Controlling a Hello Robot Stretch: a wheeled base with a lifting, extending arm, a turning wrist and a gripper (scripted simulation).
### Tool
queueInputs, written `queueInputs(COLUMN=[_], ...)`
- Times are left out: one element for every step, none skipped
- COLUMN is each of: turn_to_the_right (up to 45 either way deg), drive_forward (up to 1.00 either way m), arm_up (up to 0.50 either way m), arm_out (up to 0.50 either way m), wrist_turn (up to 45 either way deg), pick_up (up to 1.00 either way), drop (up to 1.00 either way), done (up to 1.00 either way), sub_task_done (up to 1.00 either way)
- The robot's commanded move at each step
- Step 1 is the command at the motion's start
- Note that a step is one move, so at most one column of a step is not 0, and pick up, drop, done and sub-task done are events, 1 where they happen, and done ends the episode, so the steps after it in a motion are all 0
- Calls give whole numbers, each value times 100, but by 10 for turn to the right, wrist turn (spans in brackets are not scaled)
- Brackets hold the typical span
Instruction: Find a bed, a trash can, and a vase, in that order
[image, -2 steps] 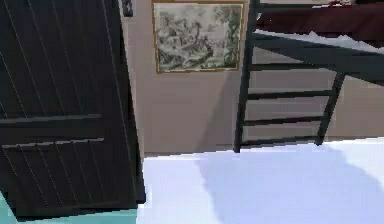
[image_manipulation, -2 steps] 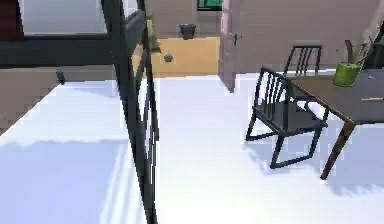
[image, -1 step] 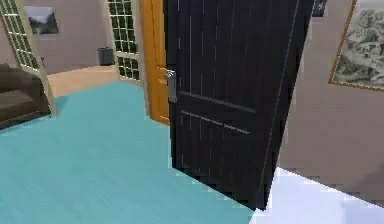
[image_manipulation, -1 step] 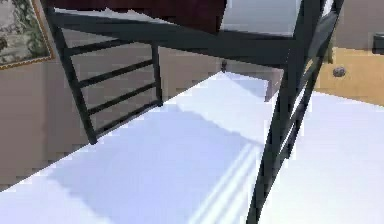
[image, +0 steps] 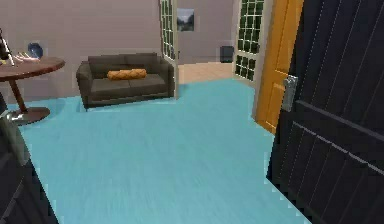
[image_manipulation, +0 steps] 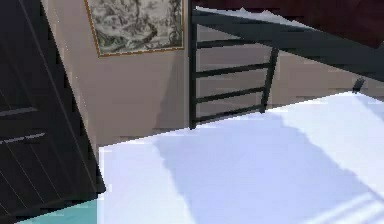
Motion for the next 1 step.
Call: queueInputs(turn_to_the_right=[0], drive_forward=[100], arm_up=[0], arm_out=[0], wrist_turn=[0], pick_up=[0], drop=[0], done=[0], sub_task_done=[0])
